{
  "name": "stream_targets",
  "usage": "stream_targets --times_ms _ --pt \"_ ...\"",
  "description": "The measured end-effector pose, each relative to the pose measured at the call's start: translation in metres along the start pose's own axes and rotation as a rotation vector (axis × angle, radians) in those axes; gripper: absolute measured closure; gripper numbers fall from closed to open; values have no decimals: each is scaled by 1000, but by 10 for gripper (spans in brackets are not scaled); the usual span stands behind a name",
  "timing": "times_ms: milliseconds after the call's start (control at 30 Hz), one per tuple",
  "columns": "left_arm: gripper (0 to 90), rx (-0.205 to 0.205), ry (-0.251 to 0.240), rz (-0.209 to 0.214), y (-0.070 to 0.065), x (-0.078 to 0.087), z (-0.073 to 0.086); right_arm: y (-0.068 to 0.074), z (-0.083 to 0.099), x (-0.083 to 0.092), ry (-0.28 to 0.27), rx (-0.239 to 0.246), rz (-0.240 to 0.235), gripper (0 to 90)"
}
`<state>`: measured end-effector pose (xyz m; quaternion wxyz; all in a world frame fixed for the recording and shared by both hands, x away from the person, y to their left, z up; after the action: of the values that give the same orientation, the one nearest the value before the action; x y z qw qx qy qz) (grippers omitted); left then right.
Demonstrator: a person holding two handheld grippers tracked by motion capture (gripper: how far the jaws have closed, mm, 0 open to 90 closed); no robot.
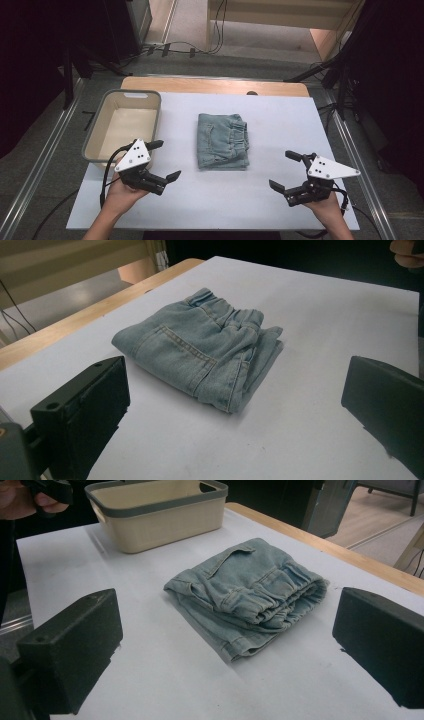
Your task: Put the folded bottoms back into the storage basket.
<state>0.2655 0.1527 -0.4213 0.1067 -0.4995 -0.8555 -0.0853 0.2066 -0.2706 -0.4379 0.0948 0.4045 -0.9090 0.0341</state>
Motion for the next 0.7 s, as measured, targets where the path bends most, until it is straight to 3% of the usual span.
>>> stream_targets --times_ms 200,700 --pt "0 9 -7 -3 2 2 1 -2 0 2 3 -8 18 0" --pt "0 16 5 -3 3 3 2 -2 2 -8 40 3 1 0"
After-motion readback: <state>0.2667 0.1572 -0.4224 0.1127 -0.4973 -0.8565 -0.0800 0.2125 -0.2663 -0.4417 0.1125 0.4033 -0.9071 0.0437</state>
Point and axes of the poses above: each handheld gripper's, and its own axes: x roughly backward along the jaws, z roughly out of its underside, y roughly to its left, the point moved 2 cm from there along -x, roughly forward along the jaws, and after that the axes turned 10 degrees about -y, right-handed, at the moved point
